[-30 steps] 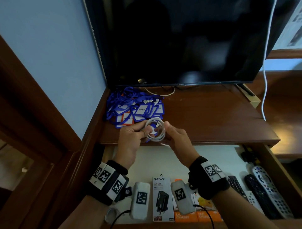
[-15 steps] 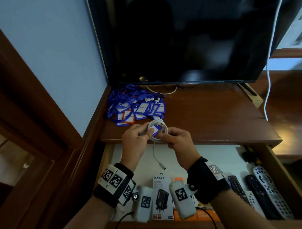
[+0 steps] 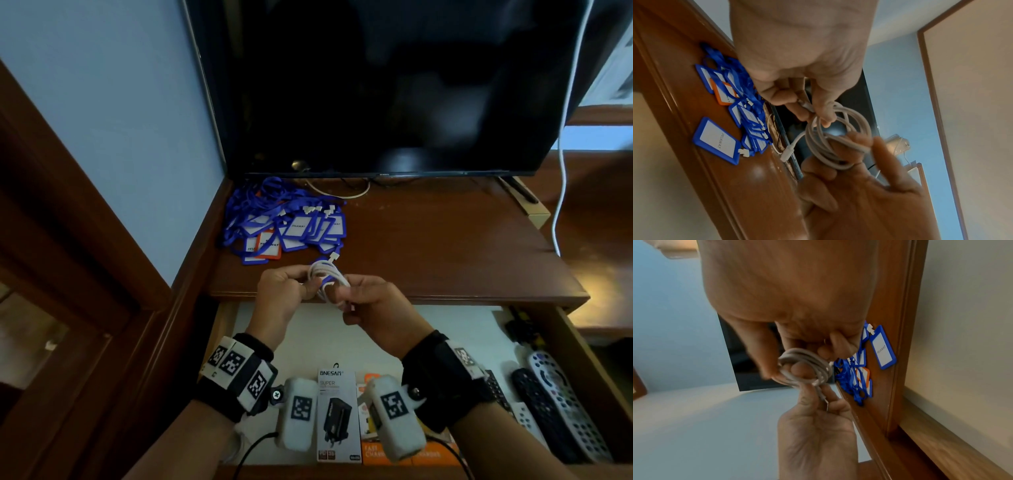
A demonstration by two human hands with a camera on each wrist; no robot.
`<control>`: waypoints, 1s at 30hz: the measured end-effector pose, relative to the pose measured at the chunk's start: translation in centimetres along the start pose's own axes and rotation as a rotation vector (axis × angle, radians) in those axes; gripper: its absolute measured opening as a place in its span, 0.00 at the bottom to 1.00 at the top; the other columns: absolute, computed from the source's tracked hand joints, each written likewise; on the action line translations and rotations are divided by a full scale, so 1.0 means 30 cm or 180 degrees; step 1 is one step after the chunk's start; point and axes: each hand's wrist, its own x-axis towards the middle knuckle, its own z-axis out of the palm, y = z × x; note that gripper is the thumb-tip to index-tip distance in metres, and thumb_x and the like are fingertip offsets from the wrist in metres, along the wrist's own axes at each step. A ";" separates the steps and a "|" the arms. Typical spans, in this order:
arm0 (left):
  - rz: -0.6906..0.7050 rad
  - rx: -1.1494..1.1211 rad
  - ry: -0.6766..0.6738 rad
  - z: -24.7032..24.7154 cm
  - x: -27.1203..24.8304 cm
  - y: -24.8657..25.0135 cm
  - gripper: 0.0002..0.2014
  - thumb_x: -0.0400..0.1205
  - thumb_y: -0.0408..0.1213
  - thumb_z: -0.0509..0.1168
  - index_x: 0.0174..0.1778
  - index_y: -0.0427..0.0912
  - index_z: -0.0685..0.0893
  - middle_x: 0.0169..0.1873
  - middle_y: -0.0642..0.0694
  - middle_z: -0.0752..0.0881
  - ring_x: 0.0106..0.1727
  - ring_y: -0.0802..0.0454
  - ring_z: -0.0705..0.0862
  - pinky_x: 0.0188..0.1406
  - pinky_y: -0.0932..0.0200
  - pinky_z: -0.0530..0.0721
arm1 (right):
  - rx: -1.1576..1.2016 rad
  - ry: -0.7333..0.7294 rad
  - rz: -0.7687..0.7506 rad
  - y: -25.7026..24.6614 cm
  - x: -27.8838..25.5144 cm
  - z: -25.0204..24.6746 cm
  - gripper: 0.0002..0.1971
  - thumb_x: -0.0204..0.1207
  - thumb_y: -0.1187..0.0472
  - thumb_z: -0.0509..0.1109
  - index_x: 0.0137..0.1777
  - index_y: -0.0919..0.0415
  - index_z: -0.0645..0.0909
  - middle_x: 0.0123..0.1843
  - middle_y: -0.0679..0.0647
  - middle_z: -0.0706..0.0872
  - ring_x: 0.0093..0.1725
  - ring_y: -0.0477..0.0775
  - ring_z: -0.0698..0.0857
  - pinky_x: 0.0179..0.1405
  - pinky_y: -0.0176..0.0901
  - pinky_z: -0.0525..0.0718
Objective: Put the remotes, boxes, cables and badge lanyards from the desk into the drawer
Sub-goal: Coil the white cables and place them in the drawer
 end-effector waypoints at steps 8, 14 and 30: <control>-0.0003 0.0314 -0.0237 -0.011 -0.002 0.006 0.11 0.78 0.29 0.70 0.46 0.53 0.89 0.45 0.46 0.90 0.50 0.48 0.88 0.57 0.47 0.86 | -0.0743 0.0541 -0.0171 0.015 -0.008 -0.017 0.04 0.71 0.65 0.76 0.38 0.56 0.86 0.38 0.49 0.78 0.35 0.46 0.72 0.32 0.38 0.68; -0.0087 0.0263 -0.0219 -0.016 -0.023 0.023 0.08 0.80 0.29 0.67 0.46 0.49 0.86 0.44 0.42 0.88 0.41 0.53 0.84 0.36 0.66 0.82 | -0.0987 0.1236 -0.0151 0.006 0.007 -0.002 0.03 0.75 0.67 0.74 0.43 0.68 0.85 0.32 0.57 0.84 0.24 0.51 0.79 0.21 0.40 0.76; 0.0169 0.0208 0.0345 -0.034 -0.005 0.036 0.12 0.77 0.27 0.71 0.55 0.42 0.88 0.45 0.48 0.89 0.45 0.57 0.85 0.41 0.66 0.79 | -0.0007 0.0669 0.0042 -0.074 -0.043 -0.025 0.08 0.77 0.69 0.67 0.36 0.65 0.76 0.37 0.63 0.87 0.25 0.53 0.77 0.22 0.40 0.73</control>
